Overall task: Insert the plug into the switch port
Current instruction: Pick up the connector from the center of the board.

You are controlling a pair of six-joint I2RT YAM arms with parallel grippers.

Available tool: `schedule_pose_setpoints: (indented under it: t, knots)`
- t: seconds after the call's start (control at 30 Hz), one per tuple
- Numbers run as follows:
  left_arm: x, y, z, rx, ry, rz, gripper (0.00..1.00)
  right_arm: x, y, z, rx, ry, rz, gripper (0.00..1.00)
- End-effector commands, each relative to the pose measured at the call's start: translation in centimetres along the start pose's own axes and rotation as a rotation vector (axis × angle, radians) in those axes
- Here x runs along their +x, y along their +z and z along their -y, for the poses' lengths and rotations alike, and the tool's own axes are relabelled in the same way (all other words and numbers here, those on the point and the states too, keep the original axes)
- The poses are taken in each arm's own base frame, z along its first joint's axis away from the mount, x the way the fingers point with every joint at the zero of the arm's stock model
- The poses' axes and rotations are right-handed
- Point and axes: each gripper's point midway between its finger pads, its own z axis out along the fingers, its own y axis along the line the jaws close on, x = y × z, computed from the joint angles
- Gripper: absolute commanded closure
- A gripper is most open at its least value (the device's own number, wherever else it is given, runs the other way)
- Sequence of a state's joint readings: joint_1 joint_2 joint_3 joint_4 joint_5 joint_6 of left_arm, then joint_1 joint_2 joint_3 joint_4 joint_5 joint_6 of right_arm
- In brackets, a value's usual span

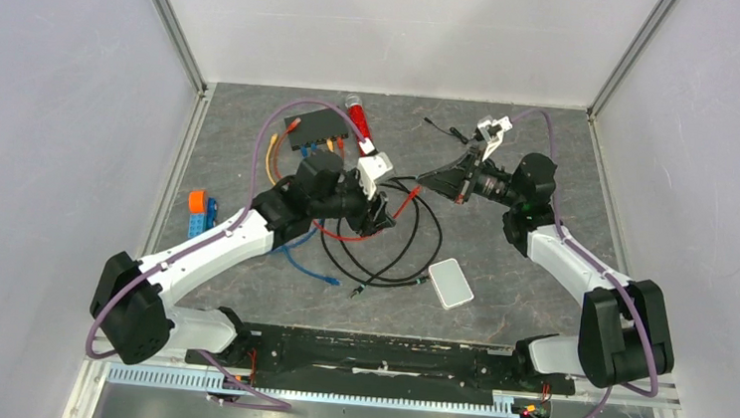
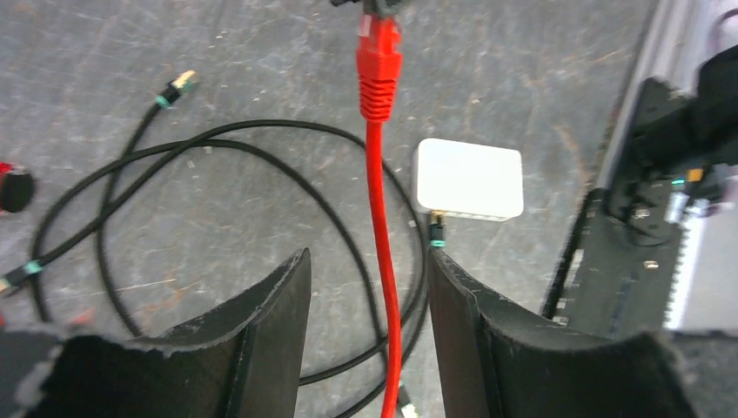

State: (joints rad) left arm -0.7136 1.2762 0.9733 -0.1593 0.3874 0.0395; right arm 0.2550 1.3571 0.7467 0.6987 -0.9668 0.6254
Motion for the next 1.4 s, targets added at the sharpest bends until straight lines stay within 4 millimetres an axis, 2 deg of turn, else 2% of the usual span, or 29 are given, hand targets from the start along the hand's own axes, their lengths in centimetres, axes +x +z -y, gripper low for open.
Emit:
schedule_pose_setpoints:
  t: [0.0, 0.23, 0.57, 0.93, 1.2, 1.37]
  knots:
    - [-2.5, -1.1, 3.6, 0.253, -0.137, 0.053, 0.43, -1.7, -0.7, -4.1, -0.180, -0.259, 0.066, 1.00]
    - [-5.7, -1.0, 4.4, 0.348, -0.171, 0.187, 0.40, -2.4, -2.3, -8.3, -0.314, -0.350, 0.194, 1.00]
    - [-6.2, 0.4, 4.2, 0.381, -0.240, 0.190, 0.43, -2.2, -2.4, -8.4, -0.319, -0.326, 0.201, 1.00]
    - [-8.1, -0.6, 4.7, 0.403, -0.236, 0.285, 0.43, -1.1, -2.5, -7.9, -0.314, -0.294, 0.177, 1.00]
    - [-8.4, -1.0, 5.4, 0.452, -0.230, 0.310, 0.53, -0.9, -2.5, -8.0, -0.322, -0.282, 0.166, 1.00]
    - [-8.2, -0.9, 5.6, 0.475, -0.238, 0.305, 0.70, -0.9, -2.5, -7.9, -0.318, -0.275, 0.168, 1.00]
